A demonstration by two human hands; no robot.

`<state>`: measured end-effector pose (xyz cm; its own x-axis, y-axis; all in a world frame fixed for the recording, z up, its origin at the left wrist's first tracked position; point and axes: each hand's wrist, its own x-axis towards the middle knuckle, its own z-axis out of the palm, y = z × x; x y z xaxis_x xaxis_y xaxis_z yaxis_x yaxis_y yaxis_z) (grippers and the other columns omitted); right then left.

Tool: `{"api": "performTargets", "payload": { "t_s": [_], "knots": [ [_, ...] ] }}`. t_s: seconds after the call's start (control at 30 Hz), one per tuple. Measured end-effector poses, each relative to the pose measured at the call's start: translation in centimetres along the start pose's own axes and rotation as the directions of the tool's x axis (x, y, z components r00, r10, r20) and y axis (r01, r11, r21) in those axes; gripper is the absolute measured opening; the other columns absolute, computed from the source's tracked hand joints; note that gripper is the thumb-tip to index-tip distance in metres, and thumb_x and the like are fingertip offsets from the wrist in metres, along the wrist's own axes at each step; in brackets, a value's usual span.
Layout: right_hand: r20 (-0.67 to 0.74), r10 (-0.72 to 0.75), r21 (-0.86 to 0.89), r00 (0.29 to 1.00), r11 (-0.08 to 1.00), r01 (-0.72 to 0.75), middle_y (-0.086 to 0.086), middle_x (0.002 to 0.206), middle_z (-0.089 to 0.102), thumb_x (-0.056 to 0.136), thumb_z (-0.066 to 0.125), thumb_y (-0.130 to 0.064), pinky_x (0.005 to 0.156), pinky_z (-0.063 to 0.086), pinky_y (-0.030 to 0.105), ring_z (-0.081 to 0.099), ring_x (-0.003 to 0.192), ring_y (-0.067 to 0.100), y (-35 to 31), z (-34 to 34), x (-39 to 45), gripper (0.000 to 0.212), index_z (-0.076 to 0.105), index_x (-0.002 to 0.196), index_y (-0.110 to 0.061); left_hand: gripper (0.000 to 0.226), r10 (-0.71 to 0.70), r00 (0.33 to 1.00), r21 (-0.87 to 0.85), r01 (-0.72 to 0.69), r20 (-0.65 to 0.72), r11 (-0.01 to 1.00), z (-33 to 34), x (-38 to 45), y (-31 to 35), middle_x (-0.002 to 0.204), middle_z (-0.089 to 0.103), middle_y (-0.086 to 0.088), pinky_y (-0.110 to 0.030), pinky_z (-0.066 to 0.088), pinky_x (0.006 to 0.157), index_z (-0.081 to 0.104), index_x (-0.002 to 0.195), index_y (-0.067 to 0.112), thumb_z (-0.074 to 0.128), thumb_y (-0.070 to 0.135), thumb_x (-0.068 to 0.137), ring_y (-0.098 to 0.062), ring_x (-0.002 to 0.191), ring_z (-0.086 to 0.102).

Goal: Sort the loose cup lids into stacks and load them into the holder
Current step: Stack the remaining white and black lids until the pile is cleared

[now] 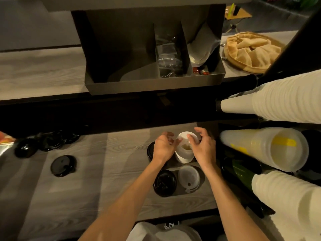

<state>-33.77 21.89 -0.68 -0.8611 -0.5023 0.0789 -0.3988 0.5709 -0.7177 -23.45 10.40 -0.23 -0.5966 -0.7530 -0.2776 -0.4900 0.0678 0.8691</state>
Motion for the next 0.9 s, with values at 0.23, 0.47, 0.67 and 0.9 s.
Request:
{"api": "performTargets", "payload": {
  "t_s": [0.23, 0.47, 0.67, 0.9],
  "knots": [
    [0.067, -0.323, 0.199, 0.944, 0.931, 0.305, -0.006, 0.113, 0.064, 0.098, 0.069, -0.024, 0.092, 0.049, 0.025, 0.061, 0.108, 0.009, -7.8, 4.5, -4.4, 0.018, 0.067, 0.115, -0.018, 0.009, 0.001, 0.968, 0.019, 0.004, -0.25, 1.0, -10.5, -3.0, -6.3, 0.08, 0.065, 0.008, -0.019, 0.053, 0.066, 0.068, 0.099, 0.016, 0.068, 0.024, 0.096, -0.013, 0.073, 0.068],
    [0.469, -0.48, 0.309, 0.741, 0.875, 0.372, -0.016, 0.111, 0.065, 0.097, 0.071, -0.028, 0.094, 0.054, 0.032, 0.061, 0.107, 0.002, -15.8, 15.1, -10.5, 0.019, 0.066, 0.115, -0.028, 0.004, -0.228, 0.84, -0.026, 0.248, -0.492, 0.968, -23.6, -6.2, -17.4, 0.079, 0.067, 0.002, -0.024, 0.048, 0.066, 0.069, 0.095, 0.016, 0.066, 0.018, 0.095, -0.015, 0.072, 0.064],
    [0.697, -0.38, 0.138, 0.608, 0.903, 0.406, -0.005, 0.142, 0.051, 0.093, 0.07, -0.05, 0.105, 0.043, 0.031, 0.049, 0.131, 0.015, -24.8, 25.3, -11.3, 0.055, 0.051, 0.141, -0.029, 0.013, -0.19, 0.765, 0.124, 0.332, -0.616, 0.935, -34.0, -5.3, -24.0, 0.095, 0.066, -0.007, -0.03, 0.043, 0.086, 0.067, 0.103, 0.012, 0.068, 0.016, 0.091, -0.029, 0.095, 0.063],
    [0.794, -0.239, -0.174, 0.559, 0.792, 0.586, 0.007, 0.172, 0.008, 0.086, 0.044, -0.086, 0.124, 0.013, 0.062, 0.015, 0.154, 0.042, -31.8, 36.0, -8.7, 0.096, 0.011, 0.163, -0.04, 0.079, -0.139, 0.918, 0.577, 0.344, -0.37, 0.741, -42.7, -0.4, -26.5, 0.17, 0.007, -0.008, -0.051, 0.036, 0.115, 0.017, 0.161, 0.034, 0.06, 0.016, 0.097, -0.04, 0.152, 0.018]
  ]
}}
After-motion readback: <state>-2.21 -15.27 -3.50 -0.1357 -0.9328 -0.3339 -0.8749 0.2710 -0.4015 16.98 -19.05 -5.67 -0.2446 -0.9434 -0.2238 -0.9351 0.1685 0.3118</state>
